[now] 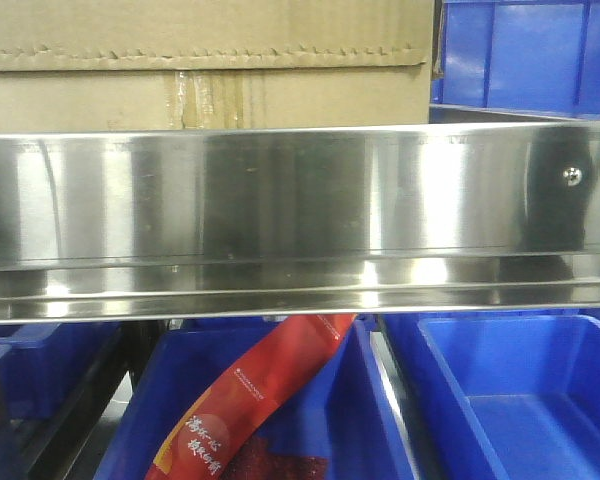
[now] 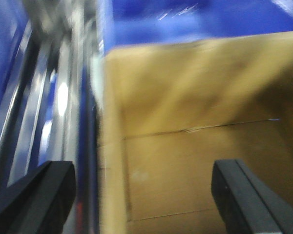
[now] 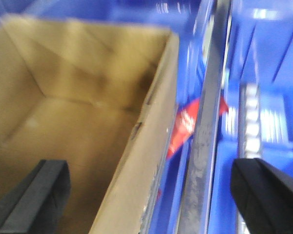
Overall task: Grab carton from right shelf to conveyor
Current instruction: 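Lift the carton off the shelf with both grippers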
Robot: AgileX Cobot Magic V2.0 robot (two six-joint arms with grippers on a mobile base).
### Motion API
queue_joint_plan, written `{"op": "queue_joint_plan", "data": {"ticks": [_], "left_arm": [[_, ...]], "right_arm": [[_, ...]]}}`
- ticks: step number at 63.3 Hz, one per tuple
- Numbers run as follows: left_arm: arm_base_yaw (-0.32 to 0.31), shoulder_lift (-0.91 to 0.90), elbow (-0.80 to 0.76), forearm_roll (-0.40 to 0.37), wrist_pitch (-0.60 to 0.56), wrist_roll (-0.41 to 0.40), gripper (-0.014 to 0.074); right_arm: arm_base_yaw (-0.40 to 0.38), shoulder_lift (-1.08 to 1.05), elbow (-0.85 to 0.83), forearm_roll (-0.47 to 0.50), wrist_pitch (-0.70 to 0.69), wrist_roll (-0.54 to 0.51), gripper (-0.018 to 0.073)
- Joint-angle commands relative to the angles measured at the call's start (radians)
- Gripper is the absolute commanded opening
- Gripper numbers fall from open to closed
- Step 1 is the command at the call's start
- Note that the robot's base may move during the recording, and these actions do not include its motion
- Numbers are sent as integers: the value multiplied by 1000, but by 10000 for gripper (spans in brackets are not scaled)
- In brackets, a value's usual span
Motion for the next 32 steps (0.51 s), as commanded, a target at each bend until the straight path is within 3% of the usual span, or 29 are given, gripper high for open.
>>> {"op": "queue_joint_plan", "data": {"ticks": [1,32], "left_arm": [[29,21,-9,-17,-4,-1,474],[45,144,-9,-17,-4,18,474]], "right_arm": [[14,31,-19,-11,-14,2,559],[16,169,-19,39,-87,2,559]]}}
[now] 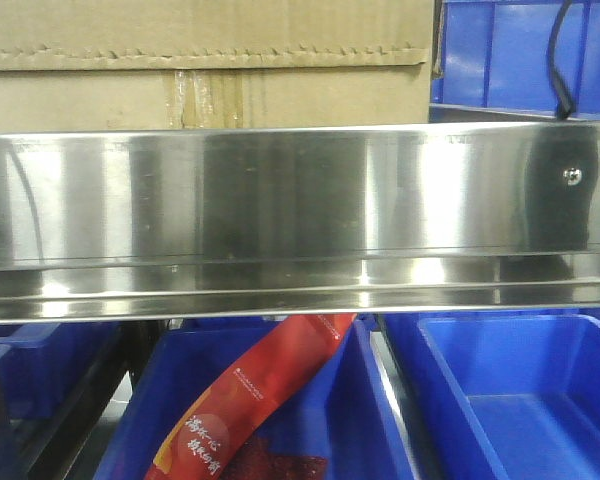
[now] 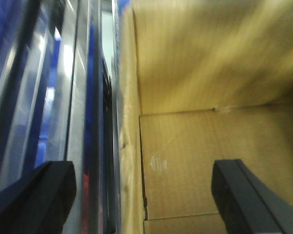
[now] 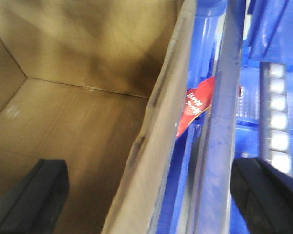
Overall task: Grab carton from right shelf to conveyor
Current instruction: 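Lift the carton off the shelf with both grippers, then pull the held carton back from the shelf with both grippers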
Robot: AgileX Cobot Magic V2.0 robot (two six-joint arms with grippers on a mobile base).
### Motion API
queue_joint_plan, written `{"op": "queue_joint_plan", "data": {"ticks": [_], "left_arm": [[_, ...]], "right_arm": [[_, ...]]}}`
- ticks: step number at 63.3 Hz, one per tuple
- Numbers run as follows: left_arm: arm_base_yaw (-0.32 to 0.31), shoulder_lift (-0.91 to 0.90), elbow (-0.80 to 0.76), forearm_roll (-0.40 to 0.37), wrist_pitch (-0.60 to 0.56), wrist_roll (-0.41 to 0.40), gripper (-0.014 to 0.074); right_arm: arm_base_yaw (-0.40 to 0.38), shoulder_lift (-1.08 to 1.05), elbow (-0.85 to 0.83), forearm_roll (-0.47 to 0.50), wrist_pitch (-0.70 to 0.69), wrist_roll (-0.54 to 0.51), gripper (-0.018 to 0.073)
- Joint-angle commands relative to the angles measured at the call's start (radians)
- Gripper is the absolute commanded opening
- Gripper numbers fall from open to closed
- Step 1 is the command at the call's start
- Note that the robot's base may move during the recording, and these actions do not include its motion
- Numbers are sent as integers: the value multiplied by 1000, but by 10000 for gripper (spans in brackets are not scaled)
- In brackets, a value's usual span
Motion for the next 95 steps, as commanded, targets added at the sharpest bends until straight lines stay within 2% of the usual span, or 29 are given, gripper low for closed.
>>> {"op": "queue_joint_plan", "data": {"ticks": [1,11,16,22,28,32,42,56,70,85,95], "left_arm": [[3,4,-5,-4,-7,3,474],[3,18,-5,-4,-7,3,447],[3,22,-5,-4,-7,3,330],[3,24,-3,-4,-7,3,133],[13,24,17,-9,-7,3,-41],[20,24,38,-28,-7,3,-7],[40,24,64,-97,-7,3,-18],[40,-46,64,-96,-7,5,-18],[32,-186,64,-109,-7,5,-18],[-37,-317,73,-104,-7,5,-18],[-102,-423,208,-51,-7,-44,-18]], "right_arm": [[2,17,-7,23,-28,0,559],[2,43,-7,34,-32,0,553],[2,48,-7,34,-30,0,480],[2,53,-7,34,-18,0,294],[2,61,-7,34,7,0,50],[2,67,-7,34,33,0,-92],[2,72,-7,25,64,0,-67],[1,8,-7,-26,69,0,-67],[1,-128,-7,-31,62,0,-67],[1,-273,-7,-35,98,0,-67],[1,-340,8,-35,98,-27,-67]]}}
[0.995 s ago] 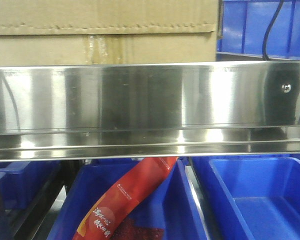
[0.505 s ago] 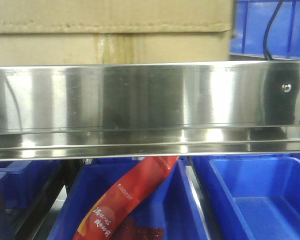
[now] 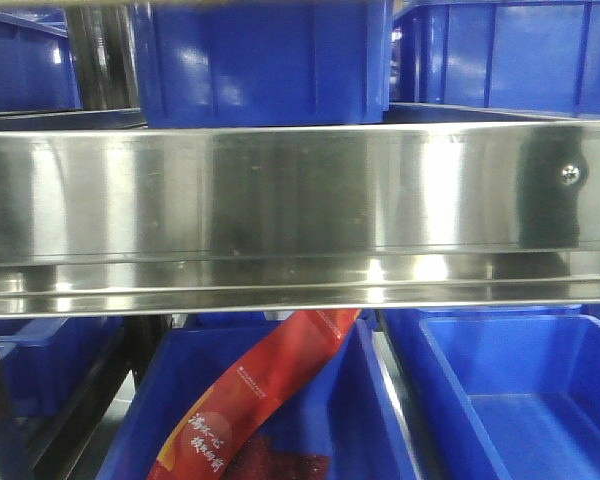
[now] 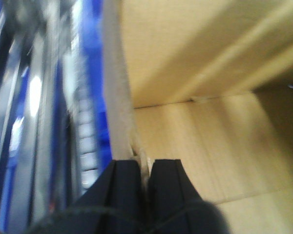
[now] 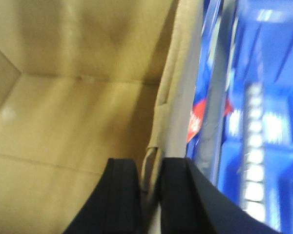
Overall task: Grab carton from right shelf to conveyor
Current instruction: 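Pull the held carton back from the shelf with both grippers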
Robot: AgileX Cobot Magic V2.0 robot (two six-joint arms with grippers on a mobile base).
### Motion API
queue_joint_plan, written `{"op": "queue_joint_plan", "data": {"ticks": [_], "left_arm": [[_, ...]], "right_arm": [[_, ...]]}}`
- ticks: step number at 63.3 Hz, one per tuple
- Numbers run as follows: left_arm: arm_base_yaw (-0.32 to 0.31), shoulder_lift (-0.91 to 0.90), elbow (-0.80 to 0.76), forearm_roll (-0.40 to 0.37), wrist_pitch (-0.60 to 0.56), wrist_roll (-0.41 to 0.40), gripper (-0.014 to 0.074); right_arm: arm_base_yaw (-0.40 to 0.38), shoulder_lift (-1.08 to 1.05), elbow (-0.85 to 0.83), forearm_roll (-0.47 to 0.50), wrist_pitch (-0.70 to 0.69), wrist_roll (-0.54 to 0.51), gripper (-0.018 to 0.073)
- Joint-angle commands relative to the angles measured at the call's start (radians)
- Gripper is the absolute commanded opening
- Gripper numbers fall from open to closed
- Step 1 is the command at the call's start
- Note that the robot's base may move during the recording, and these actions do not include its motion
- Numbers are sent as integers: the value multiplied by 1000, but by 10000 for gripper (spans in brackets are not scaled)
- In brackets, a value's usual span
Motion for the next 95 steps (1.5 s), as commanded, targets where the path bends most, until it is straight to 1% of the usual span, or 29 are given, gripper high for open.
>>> {"op": "queue_joint_plan", "data": {"ticks": [1,6,14,24,32,95], "left_arm": [[-28,-67,84,50,-23,-34,-18],[-49,-122,179,50,-23,-55,-18],[-80,-179,272,50,-23,-64,-18],[-93,-203,283,52,-23,-80,-18],[-93,-202,280,50,-23,-80,-18],[-93,-202,280,52,-23,-80,-18]], "right_arm": [[-2,-57,14,-6,-23,-31,-67],[-2,-98,64,-6,-23,-31,-67],[-2,-166,168,-6,-23,-31,-67],[-2,-247,336,2,-23,-31,-67],[-2,-288,403,33,-23,-31,-67],[-2,-293,408,37,-23,-31,-67]]}}
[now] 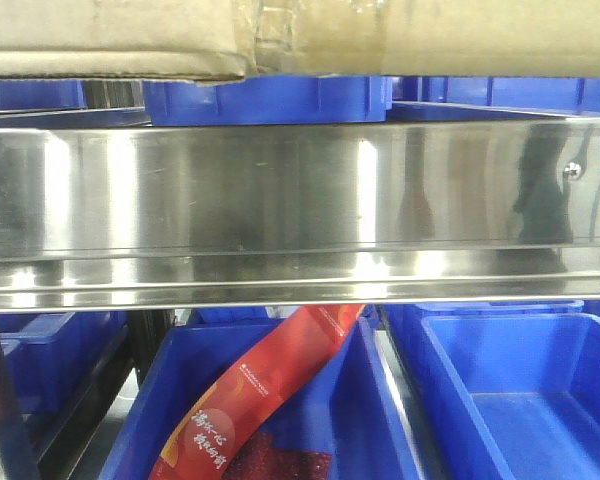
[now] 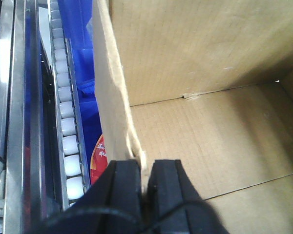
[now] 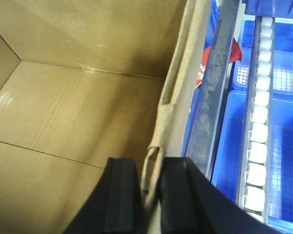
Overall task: Grab carton from right shelf to conveyor
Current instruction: 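Pull the held carton back from the shelf with both grippers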
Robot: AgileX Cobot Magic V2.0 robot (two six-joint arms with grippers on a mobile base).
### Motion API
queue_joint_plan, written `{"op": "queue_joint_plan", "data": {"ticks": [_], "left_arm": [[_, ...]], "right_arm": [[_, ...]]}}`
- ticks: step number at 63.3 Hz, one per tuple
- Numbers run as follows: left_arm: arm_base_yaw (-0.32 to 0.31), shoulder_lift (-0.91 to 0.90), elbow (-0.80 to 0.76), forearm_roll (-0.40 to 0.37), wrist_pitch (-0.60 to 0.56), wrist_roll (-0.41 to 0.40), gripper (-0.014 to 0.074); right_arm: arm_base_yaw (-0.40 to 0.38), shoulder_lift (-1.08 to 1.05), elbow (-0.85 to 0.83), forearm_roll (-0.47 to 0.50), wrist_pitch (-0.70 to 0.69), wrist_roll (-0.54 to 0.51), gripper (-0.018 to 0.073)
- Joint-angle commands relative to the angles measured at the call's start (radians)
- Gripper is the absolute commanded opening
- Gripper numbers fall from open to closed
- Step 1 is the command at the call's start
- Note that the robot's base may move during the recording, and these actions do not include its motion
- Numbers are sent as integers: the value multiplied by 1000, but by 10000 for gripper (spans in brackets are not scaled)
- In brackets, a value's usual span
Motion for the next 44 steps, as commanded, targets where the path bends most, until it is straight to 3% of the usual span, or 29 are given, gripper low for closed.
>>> {"op": "queue_joint_plan", "data": {"ticks": [1,44], "left_arm": [[1,-16,-2,36,-29,-2,-18],[1,-16,-2,36,-29,-2,-18]], "right_arm": [[-2,-20,-3,-6,-21,-18,-67],[-2,-20,-3,-6,-21,-18,-67]]}}
